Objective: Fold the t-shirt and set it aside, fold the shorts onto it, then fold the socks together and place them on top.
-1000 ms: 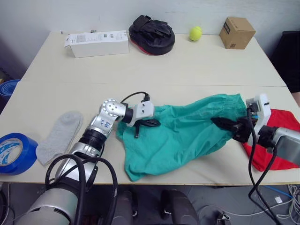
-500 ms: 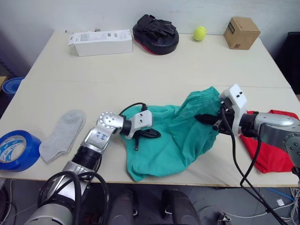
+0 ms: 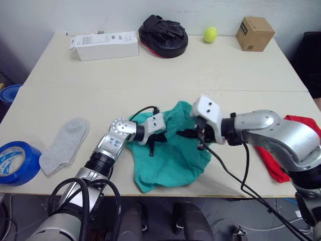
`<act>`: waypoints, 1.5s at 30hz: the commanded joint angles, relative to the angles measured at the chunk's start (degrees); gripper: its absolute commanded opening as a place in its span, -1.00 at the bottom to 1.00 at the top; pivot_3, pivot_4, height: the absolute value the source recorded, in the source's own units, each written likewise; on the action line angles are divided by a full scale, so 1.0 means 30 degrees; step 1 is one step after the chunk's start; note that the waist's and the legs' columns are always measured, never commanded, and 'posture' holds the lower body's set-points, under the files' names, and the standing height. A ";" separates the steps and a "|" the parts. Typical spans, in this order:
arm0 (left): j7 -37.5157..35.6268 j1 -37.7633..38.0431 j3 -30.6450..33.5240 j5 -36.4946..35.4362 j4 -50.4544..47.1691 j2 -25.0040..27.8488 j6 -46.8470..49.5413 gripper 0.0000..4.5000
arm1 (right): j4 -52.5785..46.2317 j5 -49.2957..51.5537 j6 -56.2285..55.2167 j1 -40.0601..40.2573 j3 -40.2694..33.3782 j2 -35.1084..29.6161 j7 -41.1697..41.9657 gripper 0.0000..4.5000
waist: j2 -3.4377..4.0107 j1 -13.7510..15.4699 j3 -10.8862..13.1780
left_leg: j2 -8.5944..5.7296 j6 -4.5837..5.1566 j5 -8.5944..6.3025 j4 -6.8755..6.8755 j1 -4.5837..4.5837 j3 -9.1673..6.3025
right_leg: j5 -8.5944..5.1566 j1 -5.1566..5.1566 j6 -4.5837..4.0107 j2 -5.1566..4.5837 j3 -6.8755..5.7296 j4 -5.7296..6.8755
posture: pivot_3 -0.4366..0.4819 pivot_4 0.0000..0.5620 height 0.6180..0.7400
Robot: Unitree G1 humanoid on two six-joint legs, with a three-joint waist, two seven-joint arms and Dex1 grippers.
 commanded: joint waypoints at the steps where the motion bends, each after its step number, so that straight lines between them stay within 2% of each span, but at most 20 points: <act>1: 0.0958 0.0120 0.0592 -0.0045 0.0223 -0.0087 0.0304 -1.00 | -0.0007 -0.1217 -0.0655 -0.0759 0.1089 0.0496 0.1253 -0.98 | 0.0000 0.0003 0.0000 | -0.0001 0.0004 -0.0002 0.0008 0.0000 0.0001 | 0.0000 0.0000 0.0000 -0.0002 -0.0001 0.0006 | -0.05 -0.47 1.00; 9: 0.1646 0.1260 0.1814 -0.0854 -0.2179 0.0648 0.1707 -1.00 | 0.0808 -0.3623 -0.2407 -0.1233 0.2508 0.1203 0.3554 -0.98 | -0.0001 -0.0061 0.0000 | 0.0000 0.0010 -0.0008 0.0043 -0.0026 0.0002 | 0.0000 -0.0023 -0.0001 -0.0006 -0.0006 0.0030 | -0.05 -0.47 1.00; 11: 0.1670 0.1726 0.2129 -0.1100 -0.3163 0.0972 0.2383 -0.82 | 0.1083 -0.4013 -0.2685 -0.1333 0.2557 0.1529 0.3865 -1.00 | -0.0001 -0.0108 0.0000 | 0.0004 0.0008 -0.0008 0.0042 -0.0026 0.0002 | -0.0001 -0.0029 -0.0002 -0.0003 -0.0006 0.0038 | -0.05 -0.47 1.00; 13: 0.1665 0.2169 0.2197 -0.1182 -0.4007 0.1318 0.2732 -0.61 | 0.1326 -0.4297 -0.2767 -0.1420 0.2467 0.1945 0.4025 -0.75 | 0.0000 -0.0164 0.0001 | 0.0003 0.0006 -0.0008 0.0042 -0.0027 0.0002 | -0.0002 -0.0034 -0.0005 -0.0004 -0.0005 0.0046 | -0.05 -0.47 1.00; 17: 0.1551 0.2912 0.2410 -0.1416 -0.5742 0.2167 0.3445 -0.03 | 0.1520 -0.4887 -0.3222 -0.1604 0.2537 0.2461 0.4624 -0.18 | 0.0000 -0.0220 0.0001 | 0.0002 0.0004 -0.0009 0.0044 -0.0028 0.0001 | -0.0002 -0.0033 -0.0005 -0.0007 -0.0006 0.0053 | -0.05 -0.47 1.00; 23: 0.0198 0.4551 0.4158 -0.3346 -0.9649 0.5045 0.5604 0.88 | 0.1649 -0.4602 -0.3385 -0.2000 0.1988 0.3538 0.5527 0.81 | 0.0000 -0.0458 0.0001 | 0.0009 -0.0012 -0.0014 0.0032 -0.0028 -0.0006 | -0.0006 -0.0037 -0.0013 -0.0007 -0.0005 0.0054 | -0.05 -0.47 1.00; 24: -0.0050 0.4922 0.4518 -0.3693 -1.0235 0.5618 0.5934 1.00 | 0.1601 -0.4059 -0.3103 -0.2054 0.1600 0.3759 0.5754 0.94 | 0.0001 -0.0495 0.0001 | 0.0010 -0.0020 -0.0018 0.0027 -0.0022 -0.0005 | -0.0010 -0.0038 -0.0019 -0.0007 -0.0004 0.0058 | -0.05 -0.47 1.00; 25: -0.0234 0.5313 0.4870 -0.3944 -1.0701 0.6174 0.6158 1.00 | 0.1543 -0.3487 -0.2748 -0.2123 0.1168 0.3883 0.6023 0.99 | 0.0002 -0.0522 0.0002 | 0.0016 -0.0029 -0.0019 0.0020 -0.0023 -0.0005 | -0.0015 -0.0043 -0.0028 -0.0004 -0.0003 0.0062 | -0.05 -0.47 1.00; 29: -0.0569 0.6942 0.6548 -0.4590 -1.2030 0.8499 0.6806 1.00 | 0.2142 -0.1315 -0.1349 -0.2595 -0.0893 0.3860 0.7062 0.99 | 0.0011 -0.0502 0.0008 | 0.0014 -0.0035 -0.0019 -0.0015 -0.0022 -0.0006 | -0.0019 -0.0053 -0.0036 -0.0007 -0.0001 0.0064 | -0.05 -0.47 1.00; 32: -0.0349 0.7645 0.7692 -0.5058 -1.2617 0.9560 0.7259 1.00 | 0.3065 0.0390 -0.0122 -0.2835 -0.3055 0.3755 0.7182 0.99 | 0.0011 -0.0421 0.0009 | 0.0005 -0.0033 -0.0021 -0.0021 -0.0021 -0.0014 | -0.0020 -0.0050 -0.0038 -0.0033 -0.0005 0.0044 | -0.05 -0.47 1.00; 36: 0.0137 0.7656 0.8175 -0.5598 -1.3322 0.9811 0.7864 1.00 | 0.4891 0.0567 0.0837 -0.3422 -0.4954 0.2913 0.6498 0.99 | 0.0011 -0.0387 0.0009 | -0.0056 -0.0010 -0.0039 -0.0048 -0.0023 -0.0041 | -0.0018 -0.0041 -0.0038 -0.0109 -0.0020 0.0034 | -0.05 -0.47 1.00; 40: 0.0554 0.7324 0.8117 -0.6059 -1.3927 0.9746 0.8248 1.00 | 0.6221 -0.0789 -0.0496 -0.3065 -0.4853 0.1382 0.6934 0.99 | 0.0011 -0.0447 0.0009 | -0.0151 0.0014 -0.0025 -0.0169 -0.0004 -0.0035 | -0.0017 -0.0060 -0.0036 -0.0184 -0.0025 0.0020 | -0.05 -0.47 1.00; 42: 0.0633 0.6973 0.8131 -0.6406 -1.4204 0.9790 0.8486 1.00 | 0.6468 -0.1361 -0.1279 -0.2382 -0.4507 0.0798 0.7376 0.82 | 0.0011 -0.0441 0.0009 | -0.0156 0.0011 -0.0020 -0.0191 -0.0005 -0.0030 | -0.0017 -0.0064 -0.0036 -0.0183 -0.0036 0.0014 | -0.05 -0.47 1.00; 45: 0.0644 0.6191 0.8138 -0.7016 -1.4451 0.9860 0.8982 1.00 | 0.6113 -0.2294 -0.2872 -0.1076 -0.3814 0.0234 0.8141 0.41 | 0.0010 -0.0446 0.0010 | -0.0155 0.0018 -0.0004 -0.0197 -0.0008 -0.0019 | -0.0017 -0.0059 -0.0035 -0.0174 -0.0051 0.0014 | -0.05 -0.47 1.00</act>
